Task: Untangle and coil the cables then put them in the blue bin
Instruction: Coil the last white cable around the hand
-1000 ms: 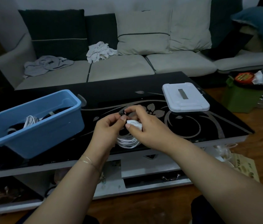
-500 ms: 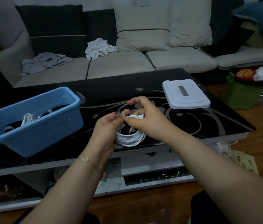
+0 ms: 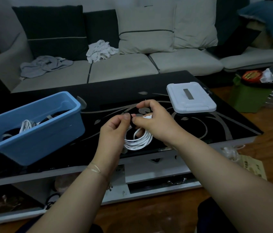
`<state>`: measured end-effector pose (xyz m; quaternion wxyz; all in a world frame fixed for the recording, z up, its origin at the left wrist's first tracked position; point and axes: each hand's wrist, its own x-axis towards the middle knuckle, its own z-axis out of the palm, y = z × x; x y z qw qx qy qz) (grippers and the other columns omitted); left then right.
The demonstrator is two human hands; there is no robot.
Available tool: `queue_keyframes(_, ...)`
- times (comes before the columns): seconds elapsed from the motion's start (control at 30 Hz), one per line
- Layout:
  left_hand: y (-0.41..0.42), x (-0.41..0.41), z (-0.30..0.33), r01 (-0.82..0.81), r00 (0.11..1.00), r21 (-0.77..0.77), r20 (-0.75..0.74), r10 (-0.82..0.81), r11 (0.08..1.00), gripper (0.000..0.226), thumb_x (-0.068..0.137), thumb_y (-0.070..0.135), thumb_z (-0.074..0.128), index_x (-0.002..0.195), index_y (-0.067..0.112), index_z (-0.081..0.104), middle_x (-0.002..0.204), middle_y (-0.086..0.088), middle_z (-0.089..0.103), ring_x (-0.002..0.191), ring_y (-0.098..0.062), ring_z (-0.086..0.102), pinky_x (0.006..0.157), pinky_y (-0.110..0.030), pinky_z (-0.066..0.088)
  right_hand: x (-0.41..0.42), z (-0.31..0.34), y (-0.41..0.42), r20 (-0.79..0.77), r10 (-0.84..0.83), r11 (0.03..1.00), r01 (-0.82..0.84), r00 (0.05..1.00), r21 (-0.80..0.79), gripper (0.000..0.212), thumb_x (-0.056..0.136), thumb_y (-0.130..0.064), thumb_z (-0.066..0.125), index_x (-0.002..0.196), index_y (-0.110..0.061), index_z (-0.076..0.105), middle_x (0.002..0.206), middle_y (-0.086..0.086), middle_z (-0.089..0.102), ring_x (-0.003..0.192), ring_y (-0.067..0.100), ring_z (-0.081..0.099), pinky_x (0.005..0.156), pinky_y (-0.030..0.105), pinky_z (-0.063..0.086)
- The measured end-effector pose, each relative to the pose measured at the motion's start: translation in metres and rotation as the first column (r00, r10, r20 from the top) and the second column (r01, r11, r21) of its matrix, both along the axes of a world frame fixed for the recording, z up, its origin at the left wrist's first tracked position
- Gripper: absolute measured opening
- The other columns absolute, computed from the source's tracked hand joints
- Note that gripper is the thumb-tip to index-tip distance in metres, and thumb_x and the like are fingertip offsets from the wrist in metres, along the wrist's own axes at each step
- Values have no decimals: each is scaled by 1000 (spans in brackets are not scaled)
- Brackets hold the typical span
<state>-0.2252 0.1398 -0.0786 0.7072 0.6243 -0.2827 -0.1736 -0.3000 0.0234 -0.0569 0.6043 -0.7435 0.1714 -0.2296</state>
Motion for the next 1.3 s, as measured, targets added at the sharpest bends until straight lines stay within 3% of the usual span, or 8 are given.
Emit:
queue_keyframes(0.17, 2, 1, 2, 32, 999, 3, 3, -32, 999, 49, 92, 58, 37, 87, 29, 76, 89, -4, 76, 80, -14, 72, 59, -18, 53, 0, -1, 0, -14, -21, 1000, 21, 1000, 6, 18, 83, -19, 68, 95, -22, 55, 72, 1, 72, 57, 19, 69, 62, 31, 55)
queue_keyframes(0.27, 1, 4, 4, 93, 987, -21, -132, -95, 995, 37, 97, 41, 49, 91, 16, 74, 94, -15, 74, 84, -24, 69, 73, -31, 54, 2, -3, 2, -41, -29, 996, 25, 999, -86, 13, 84, -28, 67, 86, -25, 55, 80, -1, 72, 62, 18, 71, 68, 33, 56)
queue_keyframes(0.53, 1, 16, 4, 215, 919, 109, -358, -163, 970, 25, 92, 29, 60, 97, 11, 76, 81, -16, 68, 65, -27, 61, 55, -31, 46, 0, -6, 7, -70, -45, 963, 24, 997, -270, 19, 87, -41, 62, 79, -30, 48, 86, 2, 67, 72, 17, 68, 77, 45, 55)
queue_keyframes(0.67, 4, 20, 3, 136, 983, 233, -150, -102, 963, 21, 93, 31, 61, 83, 20, 77, 63, -10, 67, 42, -22, 57, 38, -29, 46, 0, -8, 7, -87, -61, 947, 30, 994, -319, 16, 89, -40, 58, 81, -32, 46, 87, -2, 66, 73, 14, 66, 77, 40, 53)
queue_keyframes(0.77, 4, 21, 2, -25, 977, 264, 210, -32, 964, 20, 94, 31, 60, 83, 24, 75, 69, -3, 71, 56, -17, 64, 46, -26, 50, 1, -9, 5, -76, -58, 959, 34, 995, -283, 11, 93, -38, 53, 86, -33, 45, 92, -3, 65, 75, 19, 67, 77, 40, 54)
queue_keyframes(0.9, 5, 13, -1, -373, 674, 277, 737, 53, 885, 20, 95, 32, 55, 88, 25, 72, 73, 10, 68, 68, -7, 61, 54, -27, 40, 3, -9, 7, -88, -46, 969, 24, 995, -245, 10, 95, -37, 49, 88, -33, 45, 93, -5, 68, 60, 12, 69, 63, 28, 49)
queue_keyframes(1.0, 6, 11, -4, -493, 524, 245, 849, 60, 835, 22, 96, 32, 52, 95, 25, 73, 78, 6, 69, 72, -13, 60, 52, -22, 30, 5, -9, 7, -92, -41, 979, 21, 995, -204, 9, 96, -35, 49, 89, -31, 45, 94, -5, 67, 56, 10, 68, 52, 17, 42)
queue_keyframes(1.3, 14, 19, 2, 72, 923, 318, 337, -184, 945, 26, 88, 14, 68, 91, 40, 68, 78, 30, 70, 84, 12, 65, 69, -1, 43, 2, -6, -1, -198, -99, 912, 9, 975, -410, 21, 92, -39, 51, 108, -32, 40, 85, -6, 59, 72, 8, 57, 66, 31, 44)
